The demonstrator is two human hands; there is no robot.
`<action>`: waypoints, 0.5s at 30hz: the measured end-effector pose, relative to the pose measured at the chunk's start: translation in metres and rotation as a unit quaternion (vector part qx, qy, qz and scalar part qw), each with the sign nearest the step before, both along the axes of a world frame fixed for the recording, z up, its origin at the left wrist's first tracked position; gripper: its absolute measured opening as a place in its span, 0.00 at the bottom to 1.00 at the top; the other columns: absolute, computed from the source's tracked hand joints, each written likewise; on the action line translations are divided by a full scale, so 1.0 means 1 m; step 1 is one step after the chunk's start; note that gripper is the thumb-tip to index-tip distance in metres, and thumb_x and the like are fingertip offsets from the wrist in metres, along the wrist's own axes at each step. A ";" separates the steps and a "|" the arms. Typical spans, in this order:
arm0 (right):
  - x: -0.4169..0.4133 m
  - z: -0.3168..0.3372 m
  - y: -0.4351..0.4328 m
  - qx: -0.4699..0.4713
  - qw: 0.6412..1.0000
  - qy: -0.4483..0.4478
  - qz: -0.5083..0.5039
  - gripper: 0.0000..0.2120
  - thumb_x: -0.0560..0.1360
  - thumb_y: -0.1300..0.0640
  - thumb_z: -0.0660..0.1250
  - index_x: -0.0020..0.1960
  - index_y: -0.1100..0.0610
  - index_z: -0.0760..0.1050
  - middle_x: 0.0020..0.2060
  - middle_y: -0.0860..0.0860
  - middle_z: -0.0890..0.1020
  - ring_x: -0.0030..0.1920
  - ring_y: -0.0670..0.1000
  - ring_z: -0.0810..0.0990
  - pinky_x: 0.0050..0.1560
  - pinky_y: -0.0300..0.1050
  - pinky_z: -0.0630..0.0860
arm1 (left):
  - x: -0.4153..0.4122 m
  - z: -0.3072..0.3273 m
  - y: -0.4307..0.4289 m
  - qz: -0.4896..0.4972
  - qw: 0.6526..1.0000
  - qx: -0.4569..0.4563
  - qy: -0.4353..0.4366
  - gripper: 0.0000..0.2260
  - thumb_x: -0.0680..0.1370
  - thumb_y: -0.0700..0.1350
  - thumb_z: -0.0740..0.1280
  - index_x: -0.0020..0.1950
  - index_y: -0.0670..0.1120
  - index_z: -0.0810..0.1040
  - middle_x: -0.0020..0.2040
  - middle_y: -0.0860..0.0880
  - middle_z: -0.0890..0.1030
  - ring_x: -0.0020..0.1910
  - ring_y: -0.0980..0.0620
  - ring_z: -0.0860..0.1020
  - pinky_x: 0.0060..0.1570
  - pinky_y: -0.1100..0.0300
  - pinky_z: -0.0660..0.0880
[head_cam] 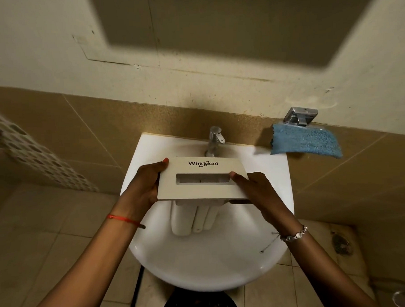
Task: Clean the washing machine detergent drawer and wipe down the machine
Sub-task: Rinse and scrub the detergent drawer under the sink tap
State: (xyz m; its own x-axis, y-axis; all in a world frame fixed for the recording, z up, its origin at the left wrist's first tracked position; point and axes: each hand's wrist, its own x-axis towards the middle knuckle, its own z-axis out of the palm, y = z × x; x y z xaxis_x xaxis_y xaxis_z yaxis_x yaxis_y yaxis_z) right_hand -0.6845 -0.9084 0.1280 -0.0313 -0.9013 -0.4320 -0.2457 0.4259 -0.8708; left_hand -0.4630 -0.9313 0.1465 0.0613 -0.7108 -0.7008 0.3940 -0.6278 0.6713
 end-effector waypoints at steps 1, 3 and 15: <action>0.001 0.003 -0.002 0.012 1.000 -0.011 -0.013 0.16 0.76 0.50 0.66 0.52 0.64 0.72 0.45 0.55 0.76 0.45 0.53 0.80 0.32 0.36 0.79 | 0.000 0.002 -0.001 0.001 1.000 -0.002 0.004 0.06 0.80 0.42 0.60 0.46 0.44 0.73 0.35 0.45 0.80 0.32 0.48 0.79 0.20 0.58 0.77; 0.001 0.005 -0.004 0.014 1.000 0.012 -0.018 0.17 0.75 0.48 0.66 0.50 0.63 0.71 0.45 0.56 0.75 0.45 0.52 0.79 0.31 0.37 0.78 | 0.002 0.004 -0.003 0.000 1.000 -0.005 0.013 0.06 0.80 0.42 0.60 0.45 0.44 0.74 0.32 0.45 0.81 0.26 0.50 0.81 0.20 0.57 0.77; -0.008 -0.007 -0.044 0.135 0.977 -0.150 -0.074 0.15 0.79 0.52 0.59 0.44 0.62 0.76 0.31 0.54 0.82 0.29 0.49 0.82 0.28 0.37 0.77 | 0.019 0.003 0.009 -0.007 1.000 0.002 0.020 0.06 0.80 0.40 0.58 0.46 0.41 0.73 0.27 0.46 0.81 0.24 0.50 0.80 0.21 0.56 0.77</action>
State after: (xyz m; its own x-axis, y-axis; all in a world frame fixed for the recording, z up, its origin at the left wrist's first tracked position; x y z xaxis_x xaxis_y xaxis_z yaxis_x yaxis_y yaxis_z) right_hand -0.6921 -0.9527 0.1214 0.0119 -0.7479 -0.6638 0.0844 0.6622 -0.7446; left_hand -0.4437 -0.9227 0.1494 0.0236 -0.7086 -0.7052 0.4118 -0.6359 0.6527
